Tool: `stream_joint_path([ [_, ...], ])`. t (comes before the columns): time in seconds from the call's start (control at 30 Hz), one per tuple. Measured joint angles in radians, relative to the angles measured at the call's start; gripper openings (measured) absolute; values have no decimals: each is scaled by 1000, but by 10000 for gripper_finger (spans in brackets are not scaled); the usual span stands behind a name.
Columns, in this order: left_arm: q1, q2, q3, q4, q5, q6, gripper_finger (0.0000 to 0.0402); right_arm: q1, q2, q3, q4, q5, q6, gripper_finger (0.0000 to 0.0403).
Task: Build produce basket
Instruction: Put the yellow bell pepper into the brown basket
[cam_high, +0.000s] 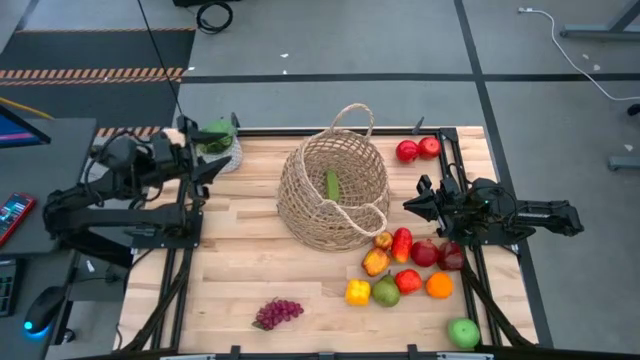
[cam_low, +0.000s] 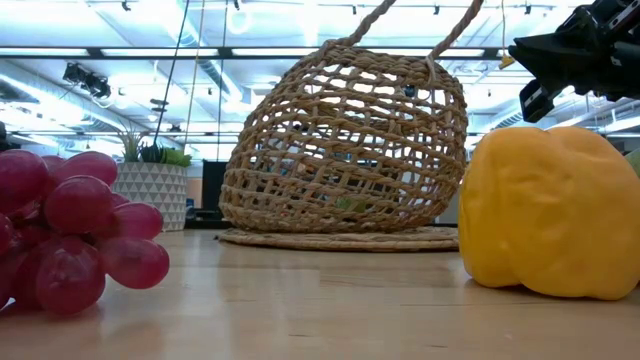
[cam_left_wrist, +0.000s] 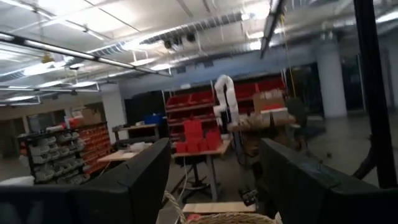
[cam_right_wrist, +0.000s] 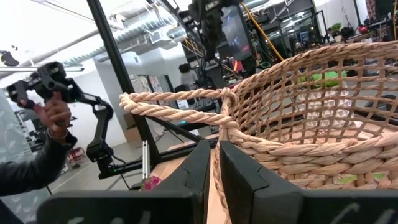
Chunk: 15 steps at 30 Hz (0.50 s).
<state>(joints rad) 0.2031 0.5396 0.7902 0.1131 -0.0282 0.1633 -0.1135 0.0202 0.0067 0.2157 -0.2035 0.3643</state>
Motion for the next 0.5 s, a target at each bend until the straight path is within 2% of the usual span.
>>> stream_joint_path([
  [0.13, 0, -91, -96, 17, -48, -22, 253, 0, 0, 0, 0, 0, 0, 41],
  [0.37, -1, -202, -257, 66, -72, -48, 253, 0, 0, 0, 0, 0, 0, 41],
  [0.5, -21, -234, -374, 178, -104, -53, 251, 0, 0, 0, 0, 0, 0, 41],
])
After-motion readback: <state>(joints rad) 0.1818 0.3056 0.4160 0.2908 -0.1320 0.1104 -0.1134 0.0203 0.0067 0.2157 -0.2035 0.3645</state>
